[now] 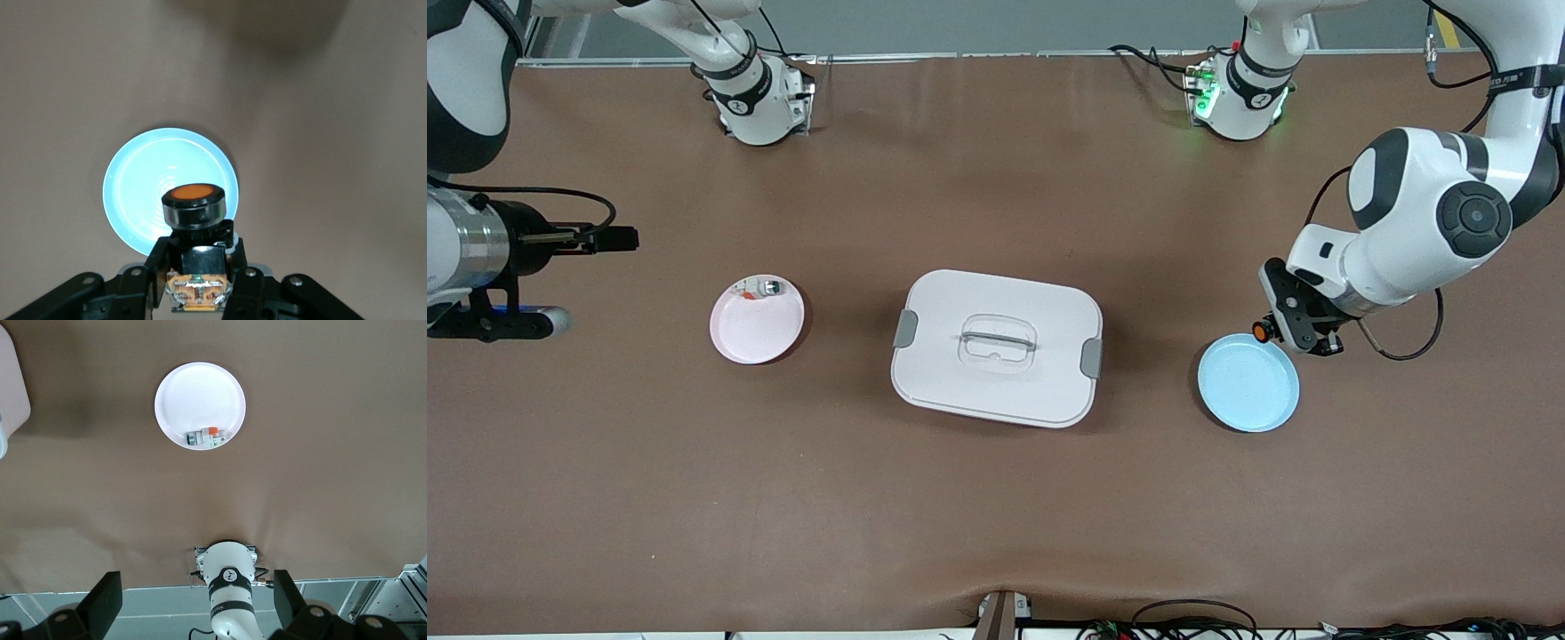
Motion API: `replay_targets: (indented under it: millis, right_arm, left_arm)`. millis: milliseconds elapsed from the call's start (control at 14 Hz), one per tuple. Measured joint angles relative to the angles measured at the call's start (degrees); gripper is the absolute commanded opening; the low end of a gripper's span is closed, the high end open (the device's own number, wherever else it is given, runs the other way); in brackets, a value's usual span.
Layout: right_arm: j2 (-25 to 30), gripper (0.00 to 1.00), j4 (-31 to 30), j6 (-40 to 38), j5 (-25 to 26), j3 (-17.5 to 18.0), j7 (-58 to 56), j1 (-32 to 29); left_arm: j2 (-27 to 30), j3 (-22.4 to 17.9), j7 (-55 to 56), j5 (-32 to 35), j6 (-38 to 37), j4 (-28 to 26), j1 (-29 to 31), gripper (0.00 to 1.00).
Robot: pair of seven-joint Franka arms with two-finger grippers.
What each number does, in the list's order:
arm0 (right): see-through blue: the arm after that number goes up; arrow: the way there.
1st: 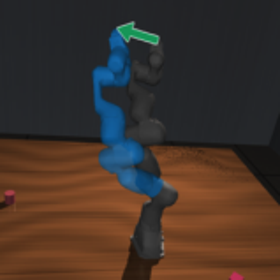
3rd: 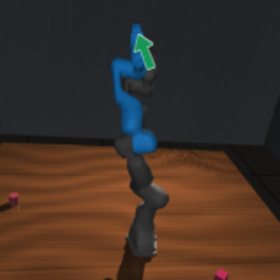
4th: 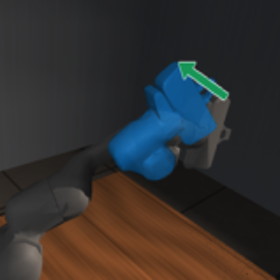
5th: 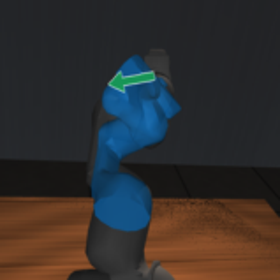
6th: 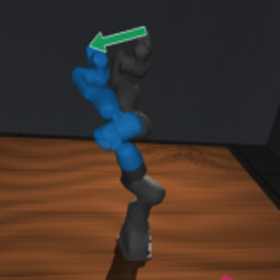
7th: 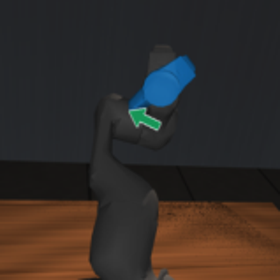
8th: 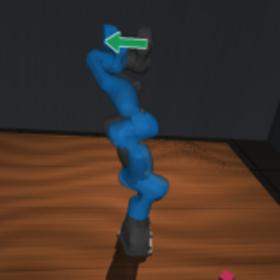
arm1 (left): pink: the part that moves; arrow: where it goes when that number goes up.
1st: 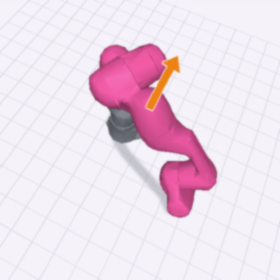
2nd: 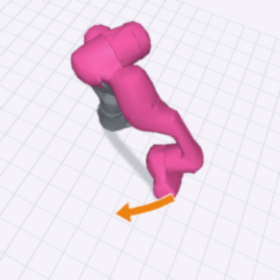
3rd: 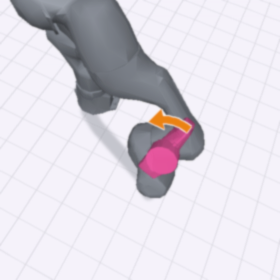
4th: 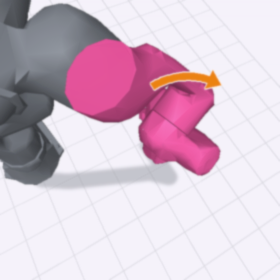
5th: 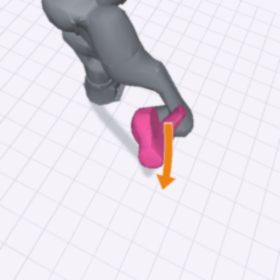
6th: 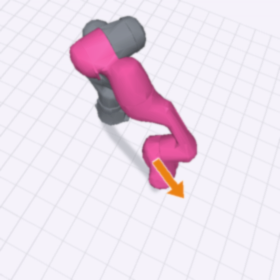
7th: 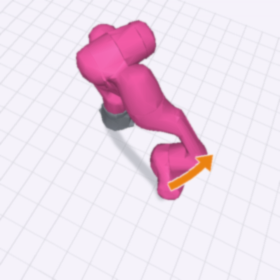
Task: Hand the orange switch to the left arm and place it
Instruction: 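Lower the switch with the left gripper onto the light blue dish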
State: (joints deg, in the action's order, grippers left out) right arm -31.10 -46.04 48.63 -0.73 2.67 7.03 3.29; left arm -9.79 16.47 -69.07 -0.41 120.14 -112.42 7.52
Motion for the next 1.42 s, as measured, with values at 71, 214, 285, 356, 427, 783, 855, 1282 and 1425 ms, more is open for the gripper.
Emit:
replay_targets:
  millis: [71,214,285,356,427,783,855,1282,1425]
  right_arm:
    - [0.00,1.00,-0.03,0.00,0.07,-0.01,0.00,-0.01]
    - [0.00,1.00,-0.03,0.04,0.55,-0.04,0.00,-0.07]
    - [0.03,1.00,-0.02,0.10,0.66,-0.03,0.00,-0.16]
    - [0.14,1.00,0.02,0.18,0.68,-0.03,0.00,-0.35]
    - [0.41,1.00,0.04,0.27,0.68,0.02,-0.06,-0.60]
    - [1.91,1.00,0.04,3.01,0.68,0.81,-0.15,-0.44]
    - [2.08,1.00,0.04,3.72,0.68,0.87,-0.15,-0.43]
    - [3.21,1.00,-1.06,8.56,0.68,0.88,-0.15,-0.50]
    - [5.60,1.00,-5.09,12.12,0.68,0.87,-0.15,-0.59]
  left_arm:
    - [0.00,-0.01,-2.10,0.00,1.15,-0.99,0.30,0.00]
    - [0.00,0.00,-5.37,0.00,3.72,-2.82,0.39,0.00]
    - [0.00,0.01,-6.85,0.00,5.18,-3.78,0.39,0.00]
    - [-0.01,0.00,-8.41,0.01,6.94,-4.82,0.42,0.00]
    - [-0.05,0.00,-10.10,0.01,8.79,-5.94,0.52,0.00]
    - [-2.23,-0.01,-18.34,0.01,15.11,-8.77,1.25,0.00]
    - [-2.77,-0.01,-19.22,0.02,16.05,-8.99,1.28,0.00]
    - [-4.84,-0.01,-23.55,1.45,23.61,-12.16,1.32,0.00]
    - [-5.30,-0.02,-25.51,1.45,25.18,-12.85,1.37,0.00]
